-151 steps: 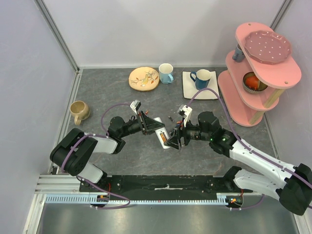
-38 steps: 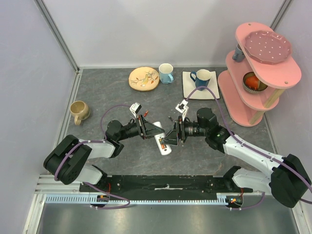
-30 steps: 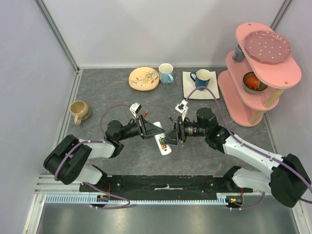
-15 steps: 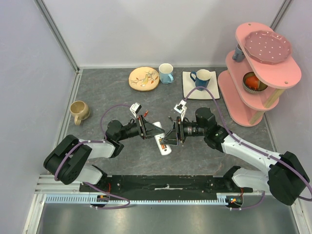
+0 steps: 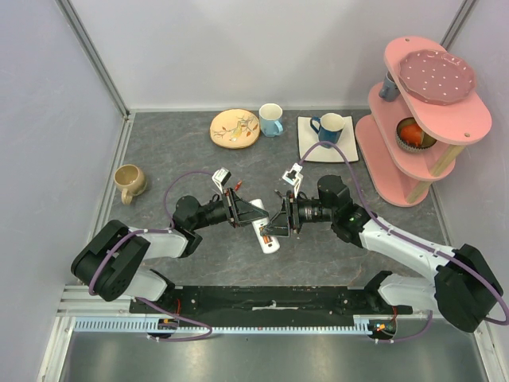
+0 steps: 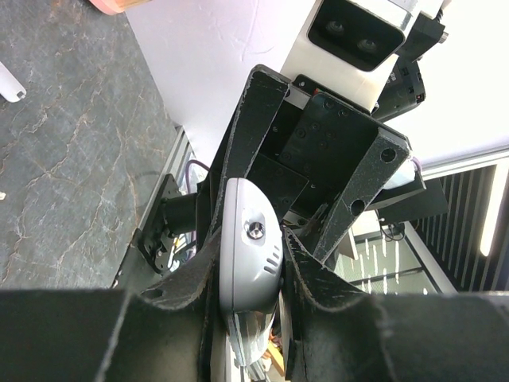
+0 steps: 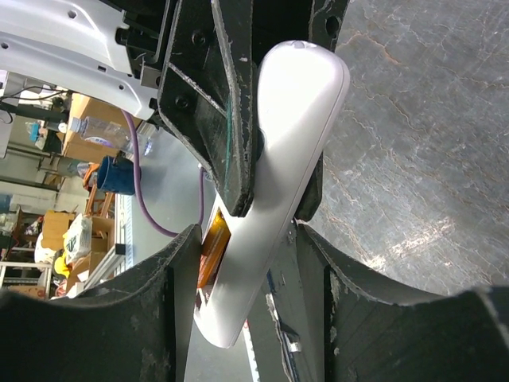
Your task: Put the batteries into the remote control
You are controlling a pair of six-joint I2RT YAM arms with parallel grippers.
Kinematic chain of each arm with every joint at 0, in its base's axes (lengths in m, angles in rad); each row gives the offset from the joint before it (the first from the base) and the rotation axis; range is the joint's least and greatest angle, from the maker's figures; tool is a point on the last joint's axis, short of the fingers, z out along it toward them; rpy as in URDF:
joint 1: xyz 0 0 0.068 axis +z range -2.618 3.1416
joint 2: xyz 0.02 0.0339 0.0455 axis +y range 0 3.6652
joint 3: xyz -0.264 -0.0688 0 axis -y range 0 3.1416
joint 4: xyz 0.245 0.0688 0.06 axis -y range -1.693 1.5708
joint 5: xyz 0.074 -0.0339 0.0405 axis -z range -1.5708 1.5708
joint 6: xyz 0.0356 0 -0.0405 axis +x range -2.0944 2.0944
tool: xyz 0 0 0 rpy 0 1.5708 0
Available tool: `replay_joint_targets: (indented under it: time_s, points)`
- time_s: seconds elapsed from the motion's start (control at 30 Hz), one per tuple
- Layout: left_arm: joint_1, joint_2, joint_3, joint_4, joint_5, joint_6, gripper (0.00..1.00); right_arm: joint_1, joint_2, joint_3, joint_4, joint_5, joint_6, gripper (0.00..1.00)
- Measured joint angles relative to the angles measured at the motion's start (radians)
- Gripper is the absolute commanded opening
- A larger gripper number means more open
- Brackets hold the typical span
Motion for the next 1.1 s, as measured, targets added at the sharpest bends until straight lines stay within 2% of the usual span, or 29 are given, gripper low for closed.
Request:
replay_joint_targets:
  time_s: [0.77, 0.93, 1.1]
  points:
    - [0.001, 0.0, 0.0, -0.008, -0.002, 0.033, 0.02, 0.0, 0.01, 0.013, -0.028, -0.001, 0.013, 0.36]
    - [0.001, 0.0, 0.0, -0.008, -0.003, 0.037, 0.02, 0.002, 0.01, 0.026, -0.059, 0.01, 0.013, 0.36]
    - [0.001, 0.0, 0.0, -0.008, -0.002, 0.041, 0.02, 0.004, 0.01, 0.031, -0.073, 0.015, 0.011, 0.43]
